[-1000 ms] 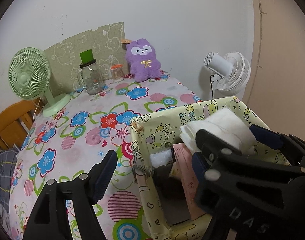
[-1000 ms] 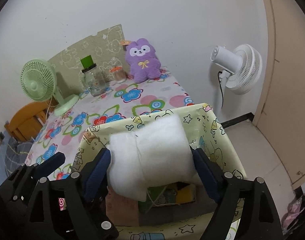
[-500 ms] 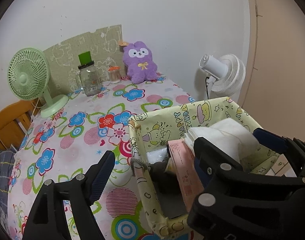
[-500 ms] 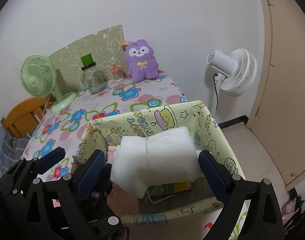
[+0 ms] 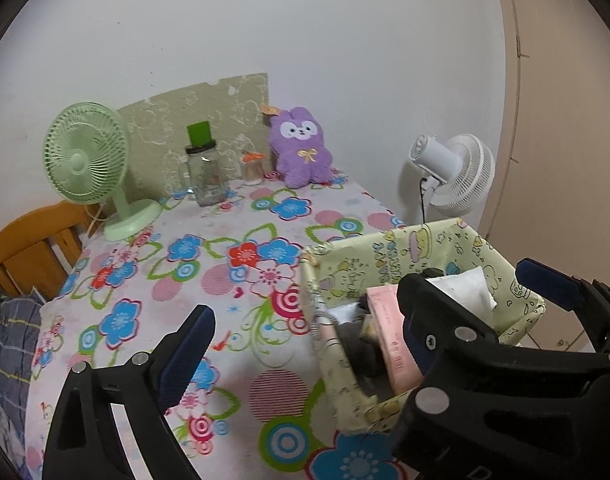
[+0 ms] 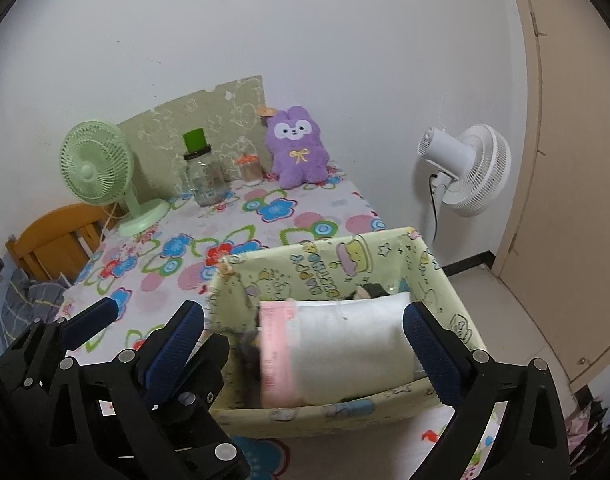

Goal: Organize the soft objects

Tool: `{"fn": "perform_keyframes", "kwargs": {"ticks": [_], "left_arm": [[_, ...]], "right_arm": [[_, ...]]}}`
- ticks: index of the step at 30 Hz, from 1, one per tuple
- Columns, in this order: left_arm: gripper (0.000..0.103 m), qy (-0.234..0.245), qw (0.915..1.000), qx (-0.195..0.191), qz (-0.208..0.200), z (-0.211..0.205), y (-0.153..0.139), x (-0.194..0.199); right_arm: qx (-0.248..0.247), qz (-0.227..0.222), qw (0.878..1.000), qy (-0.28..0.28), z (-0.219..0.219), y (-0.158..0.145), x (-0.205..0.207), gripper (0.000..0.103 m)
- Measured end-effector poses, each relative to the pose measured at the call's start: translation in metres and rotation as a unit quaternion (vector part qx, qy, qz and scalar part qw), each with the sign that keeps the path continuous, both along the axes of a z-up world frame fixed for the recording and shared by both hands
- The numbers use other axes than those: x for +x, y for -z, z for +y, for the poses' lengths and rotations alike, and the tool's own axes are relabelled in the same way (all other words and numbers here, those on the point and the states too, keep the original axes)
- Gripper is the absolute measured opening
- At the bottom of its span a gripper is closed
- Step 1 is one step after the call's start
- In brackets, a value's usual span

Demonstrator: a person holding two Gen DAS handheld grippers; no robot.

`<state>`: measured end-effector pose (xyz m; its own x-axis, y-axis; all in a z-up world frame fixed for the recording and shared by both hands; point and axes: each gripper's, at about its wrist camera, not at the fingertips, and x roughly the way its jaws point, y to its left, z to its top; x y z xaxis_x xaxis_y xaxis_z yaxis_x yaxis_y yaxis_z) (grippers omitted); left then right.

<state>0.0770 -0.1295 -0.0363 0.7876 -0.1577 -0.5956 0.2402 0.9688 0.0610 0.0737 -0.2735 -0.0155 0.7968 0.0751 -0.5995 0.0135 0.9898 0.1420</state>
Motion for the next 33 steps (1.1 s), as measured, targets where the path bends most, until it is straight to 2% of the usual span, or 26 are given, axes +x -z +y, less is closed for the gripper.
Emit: {"fn": "perform_keyframes", "kwargs": {"ticks": [11, 33], "left_arm": [[0.103, -0.033, 0.9990, -0.008, -0.030, 0.046, -0.021, -0.017], [0.103, -0.103, 0.9910, -0.041, -0.074, 0.137, -0.052, -0.056]], "right_arm": [[-0.001, -0.033, 0.999, -0.024, 0.038, -0.022, -0.016, 0.103], [-0.018, -0.087, 0.994, -0.060, 0.097, -0.061, -0.050, 0.103]]}}
